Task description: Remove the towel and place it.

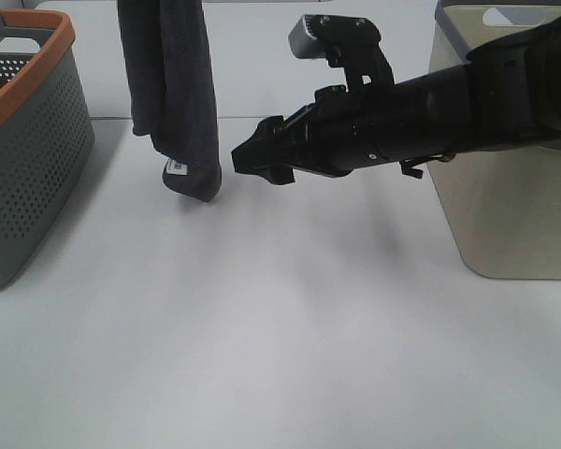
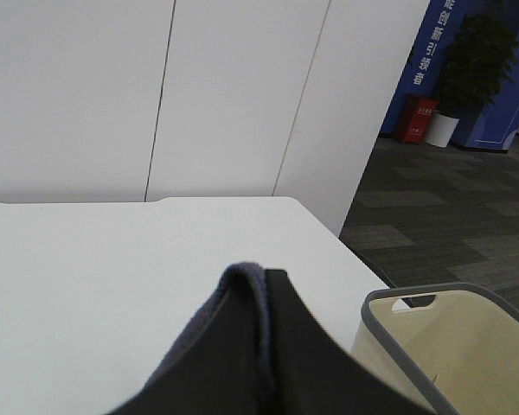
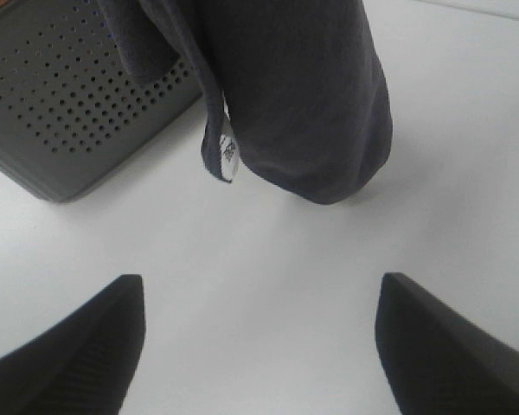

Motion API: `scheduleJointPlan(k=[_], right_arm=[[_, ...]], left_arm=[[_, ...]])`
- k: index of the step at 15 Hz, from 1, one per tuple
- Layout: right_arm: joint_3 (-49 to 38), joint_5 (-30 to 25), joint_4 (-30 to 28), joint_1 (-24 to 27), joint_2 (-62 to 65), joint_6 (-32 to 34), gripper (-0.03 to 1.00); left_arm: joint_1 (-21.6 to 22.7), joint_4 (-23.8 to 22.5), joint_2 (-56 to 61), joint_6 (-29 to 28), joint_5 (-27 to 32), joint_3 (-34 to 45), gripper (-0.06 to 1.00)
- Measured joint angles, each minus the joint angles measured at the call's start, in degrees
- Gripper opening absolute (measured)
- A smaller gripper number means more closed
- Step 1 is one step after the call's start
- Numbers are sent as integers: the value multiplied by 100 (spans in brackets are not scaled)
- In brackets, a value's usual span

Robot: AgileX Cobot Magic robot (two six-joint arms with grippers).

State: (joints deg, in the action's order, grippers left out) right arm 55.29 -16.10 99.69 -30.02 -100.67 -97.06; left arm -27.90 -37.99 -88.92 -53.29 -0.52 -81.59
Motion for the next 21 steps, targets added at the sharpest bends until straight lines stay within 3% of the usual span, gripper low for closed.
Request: scheduleJointPlan(k=[5, 10, 13, 15, 18, 19, 20, 21], right_arm=[[561, -292, 11, 0, -561, -338, 63], [1083, -292, 17, 0, -1083, -413, 62], [1129, -292, 29, 0, -1146, -413, 54], [1129, -344, 29, -11, -1146, -372, 42], [1129, -854, 29, -52, -1146, -350, 10], [1129, -963, 29, -57, -1146, -344, 9], [1129, -1043, 29, -63, -1146, -338, 15], [1129, -1043, 29, -63, -1146, -315, 30]], left_arm=[[0, -6, 0, 0, 0, 0, 0], [0, 0, 0, 0, -115, 0, 0], [0, 0, 0, 0, -264, 0, 0], [0, 0, 0, 0, -292, 0, 0], [0, 0, 0, 0, -292, 0, 0], [0, 0, 0, 0, -292, 0, 0], [0, 0, 0, 0, -292, 0, 0], [0, 0, 0, 0, -292, 0, 0]])
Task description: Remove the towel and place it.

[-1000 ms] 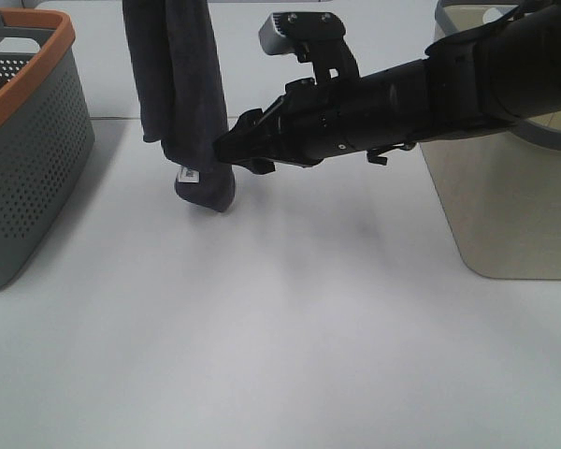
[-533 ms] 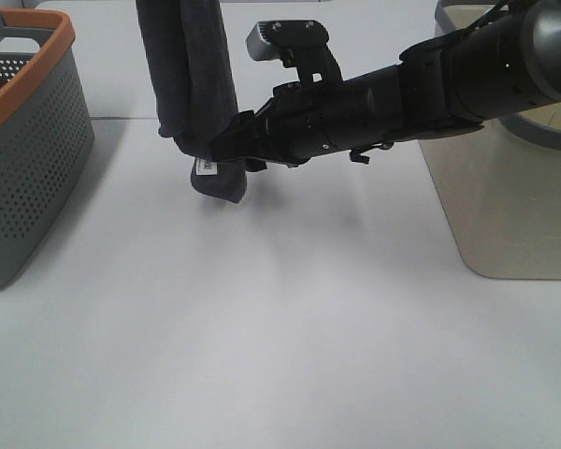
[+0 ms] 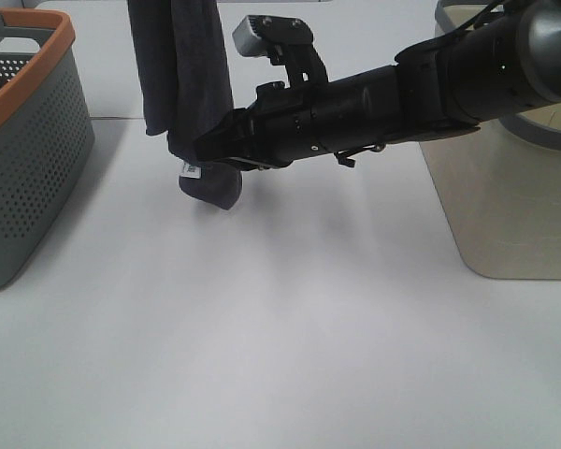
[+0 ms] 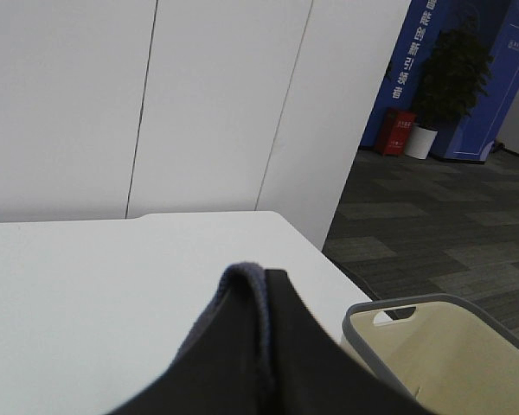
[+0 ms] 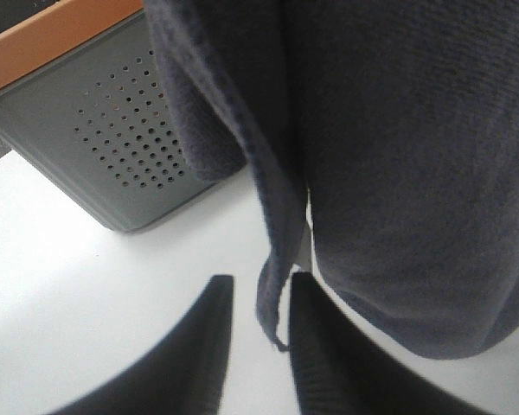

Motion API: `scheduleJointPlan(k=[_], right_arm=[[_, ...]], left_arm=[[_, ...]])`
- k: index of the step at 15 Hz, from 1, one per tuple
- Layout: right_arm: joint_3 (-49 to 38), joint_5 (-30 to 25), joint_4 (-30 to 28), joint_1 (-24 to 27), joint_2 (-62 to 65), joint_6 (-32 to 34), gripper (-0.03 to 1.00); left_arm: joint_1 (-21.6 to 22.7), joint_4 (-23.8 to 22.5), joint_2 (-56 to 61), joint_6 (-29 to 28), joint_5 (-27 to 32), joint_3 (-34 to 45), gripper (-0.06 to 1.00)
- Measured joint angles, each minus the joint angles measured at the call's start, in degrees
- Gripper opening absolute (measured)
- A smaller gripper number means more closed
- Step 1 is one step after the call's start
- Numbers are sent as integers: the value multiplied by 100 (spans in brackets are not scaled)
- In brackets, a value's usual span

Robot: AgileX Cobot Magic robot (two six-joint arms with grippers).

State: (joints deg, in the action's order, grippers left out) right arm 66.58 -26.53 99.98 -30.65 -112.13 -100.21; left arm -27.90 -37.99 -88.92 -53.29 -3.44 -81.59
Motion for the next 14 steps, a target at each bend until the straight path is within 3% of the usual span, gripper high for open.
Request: scheduleJointPlan(k=[1, 2, 3, 6, 11, 14], right_arm=[[0, 0, 0, 0, 0, 11, 47], [0, 0, 0, 0, 0, 11, 55], [0, 0, 0, 0, 0, 11, 55], [0, 0, 0, 0, -11, 17, 41], [378, -34, -6, 0, -206, 17, 36], [401, -69, -6, 0, -206, 166, 22]], left_arm=[[0, 0, 0, 0, 0, 0, 0], [0, 0, 0, 0, 0, 0, 0], [0, 0, 0, 0, 0, 0, 0], [0, 0, 0, 0, 0, 0, 0], [0, 0, 0, 80, 0, 0, 0], [0, 0, 0, 97, 0, 0, 0]])
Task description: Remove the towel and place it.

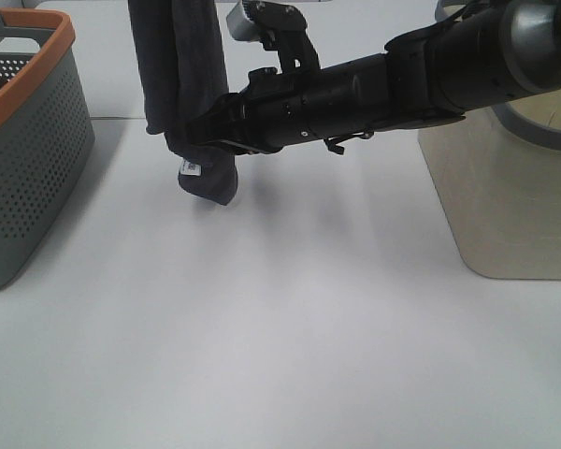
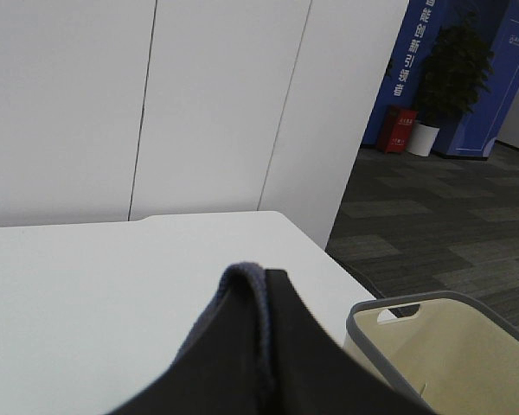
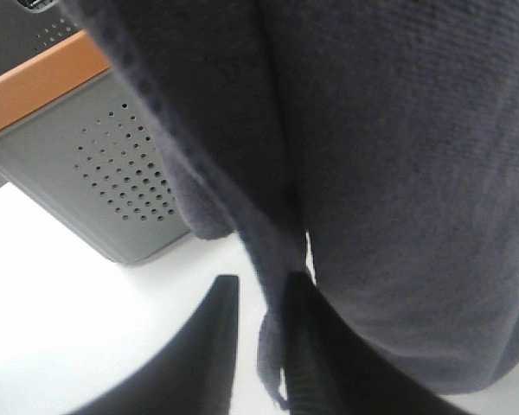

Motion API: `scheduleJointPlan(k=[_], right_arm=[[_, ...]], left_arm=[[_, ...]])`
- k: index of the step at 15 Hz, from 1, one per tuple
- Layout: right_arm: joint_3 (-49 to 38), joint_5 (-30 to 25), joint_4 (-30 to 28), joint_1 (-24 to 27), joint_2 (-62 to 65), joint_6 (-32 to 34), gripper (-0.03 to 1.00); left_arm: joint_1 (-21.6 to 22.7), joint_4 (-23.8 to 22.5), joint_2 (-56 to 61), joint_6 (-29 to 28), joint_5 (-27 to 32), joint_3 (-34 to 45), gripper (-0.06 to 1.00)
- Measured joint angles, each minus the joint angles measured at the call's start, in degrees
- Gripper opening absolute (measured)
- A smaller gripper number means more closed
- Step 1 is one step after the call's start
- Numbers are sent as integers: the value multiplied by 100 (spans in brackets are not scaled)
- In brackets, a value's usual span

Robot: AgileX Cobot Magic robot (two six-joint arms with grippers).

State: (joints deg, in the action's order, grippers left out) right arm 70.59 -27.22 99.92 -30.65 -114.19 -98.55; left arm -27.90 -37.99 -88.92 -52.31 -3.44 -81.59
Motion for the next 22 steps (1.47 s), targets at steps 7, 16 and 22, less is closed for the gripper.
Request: scheduleJointPlan(k=[7, 16, 22], right_arm=[[0, -74, -533, 0, 115, 1478, 2], [11, -355, -6675, 0, 1822, 6154, 2], [1054, -1455, -9144, 0, 2429, 7294, 2]], left_arm=[[0, 0, 0, 6, 23, 0, 0], [407, 103, 395, 0, 166, 0, 0], [418, 264, 773, 0, 344, 103, 0]])
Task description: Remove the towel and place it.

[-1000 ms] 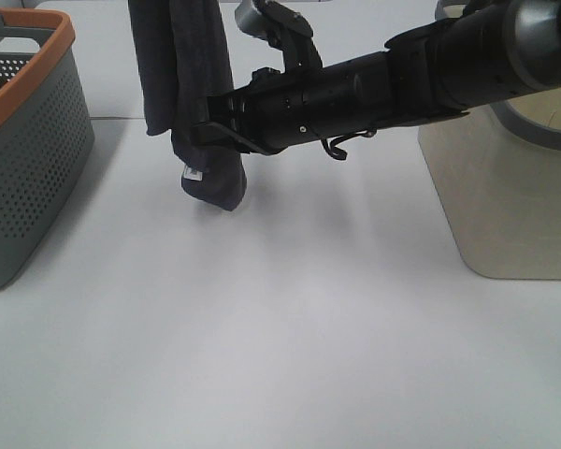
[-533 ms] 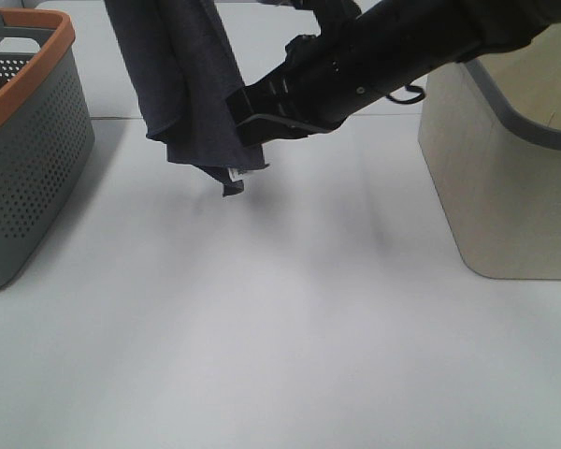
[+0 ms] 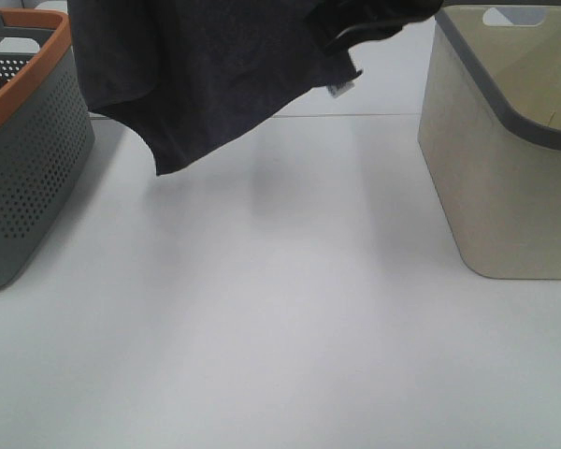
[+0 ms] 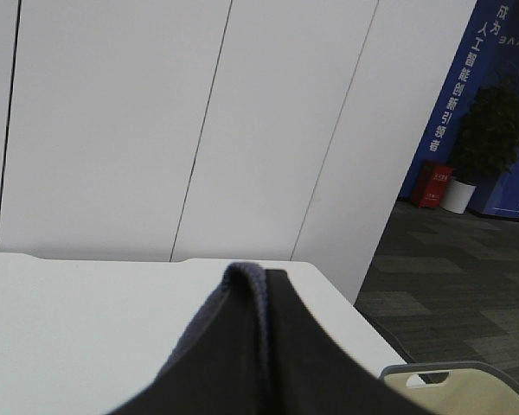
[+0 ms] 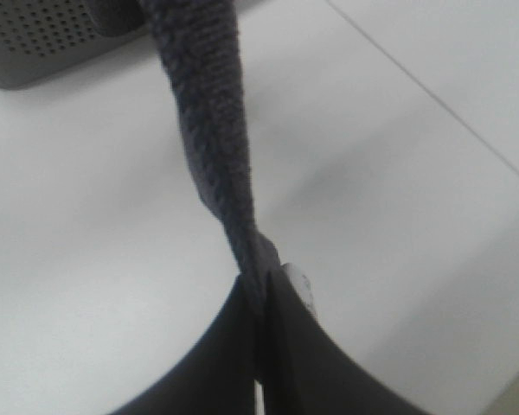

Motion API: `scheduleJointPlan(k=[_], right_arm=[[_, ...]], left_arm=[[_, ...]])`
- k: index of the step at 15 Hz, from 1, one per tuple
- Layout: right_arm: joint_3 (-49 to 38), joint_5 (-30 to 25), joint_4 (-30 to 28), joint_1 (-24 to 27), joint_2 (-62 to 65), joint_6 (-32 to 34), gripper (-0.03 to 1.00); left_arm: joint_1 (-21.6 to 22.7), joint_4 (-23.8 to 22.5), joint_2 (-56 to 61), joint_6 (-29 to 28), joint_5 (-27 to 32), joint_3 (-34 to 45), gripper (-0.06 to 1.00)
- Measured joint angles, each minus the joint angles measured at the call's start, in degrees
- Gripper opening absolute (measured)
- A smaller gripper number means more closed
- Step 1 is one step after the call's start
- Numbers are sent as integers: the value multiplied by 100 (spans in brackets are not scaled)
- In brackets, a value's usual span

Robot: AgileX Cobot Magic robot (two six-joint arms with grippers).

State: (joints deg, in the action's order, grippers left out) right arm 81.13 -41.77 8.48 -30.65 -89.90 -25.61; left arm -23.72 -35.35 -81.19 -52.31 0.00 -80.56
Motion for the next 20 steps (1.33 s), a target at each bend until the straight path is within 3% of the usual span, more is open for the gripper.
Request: scheduleJointPlan(k=[1, 6, 12, 16, 18, 20], right_arm=[[619, -321, -642, 0, 0, 138, 2], [1220, -808, -1753, 0, 0, 138, 2], [877, -985, -1427, 0, 74, 166, 2], [470, -1215, -1324, 0, 183, -1037, 2], [470, -940, -1387, 0, 172, -1639, 2], [550, -550, -1679, 74, -103, -1404, 2]], left_arm=[[0, 74, 212, -6, 0, 521, 0], [172, 350, 940, -126, -183, 2011, 0], [315, 350, 1335, -126, -630, 2974, 0], [487, 355, 1238, -63, -1163, 2985, 0], [521, 355, 997, -52, -1346, 2985, 0], [527, 338, 321, -149, -1541, 2613, 0]])
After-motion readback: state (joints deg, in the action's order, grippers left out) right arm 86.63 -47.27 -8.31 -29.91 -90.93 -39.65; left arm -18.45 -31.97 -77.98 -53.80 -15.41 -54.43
